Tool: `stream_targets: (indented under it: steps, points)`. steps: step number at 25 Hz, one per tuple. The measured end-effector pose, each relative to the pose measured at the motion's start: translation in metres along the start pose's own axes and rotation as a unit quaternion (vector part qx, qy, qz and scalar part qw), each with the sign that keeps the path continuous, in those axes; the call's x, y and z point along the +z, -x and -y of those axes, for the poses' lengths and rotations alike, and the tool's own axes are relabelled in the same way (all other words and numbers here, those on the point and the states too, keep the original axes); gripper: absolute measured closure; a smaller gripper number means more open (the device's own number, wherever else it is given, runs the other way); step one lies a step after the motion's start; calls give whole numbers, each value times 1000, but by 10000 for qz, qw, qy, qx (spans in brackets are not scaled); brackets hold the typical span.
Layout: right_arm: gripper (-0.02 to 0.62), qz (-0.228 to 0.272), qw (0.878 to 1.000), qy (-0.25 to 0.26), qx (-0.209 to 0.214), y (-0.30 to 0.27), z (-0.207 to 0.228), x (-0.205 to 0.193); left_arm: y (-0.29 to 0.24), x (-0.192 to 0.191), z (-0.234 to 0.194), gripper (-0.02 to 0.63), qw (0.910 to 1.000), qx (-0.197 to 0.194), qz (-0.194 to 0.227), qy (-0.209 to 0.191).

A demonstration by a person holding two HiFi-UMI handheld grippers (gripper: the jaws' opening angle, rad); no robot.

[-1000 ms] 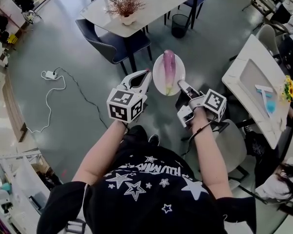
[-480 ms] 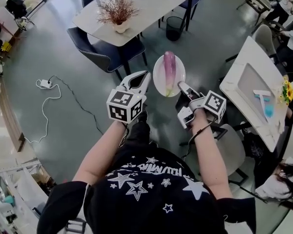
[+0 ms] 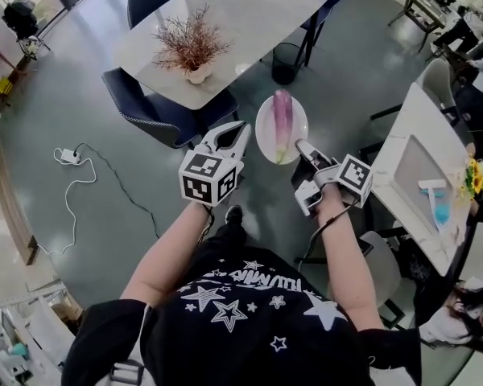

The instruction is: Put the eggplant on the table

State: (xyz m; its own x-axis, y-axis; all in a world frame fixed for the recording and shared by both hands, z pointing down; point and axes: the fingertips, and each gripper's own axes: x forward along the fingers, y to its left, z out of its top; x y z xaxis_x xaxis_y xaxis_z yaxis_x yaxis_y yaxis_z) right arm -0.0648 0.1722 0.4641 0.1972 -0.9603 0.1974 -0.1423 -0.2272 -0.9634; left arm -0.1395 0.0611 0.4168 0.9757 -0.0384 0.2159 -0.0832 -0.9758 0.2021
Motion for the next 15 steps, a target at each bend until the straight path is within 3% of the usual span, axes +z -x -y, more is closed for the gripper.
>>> stream_targets:
  steps: [7,15]
  points:
    - [574,112,9999,15,-113,-49,-9,30,-41,26,-38,598,9998,-189,39,37]
    - [574,471,9987,35,-205,-77,-16,64,-83,46,-46,598,9978,-649,53,-141]
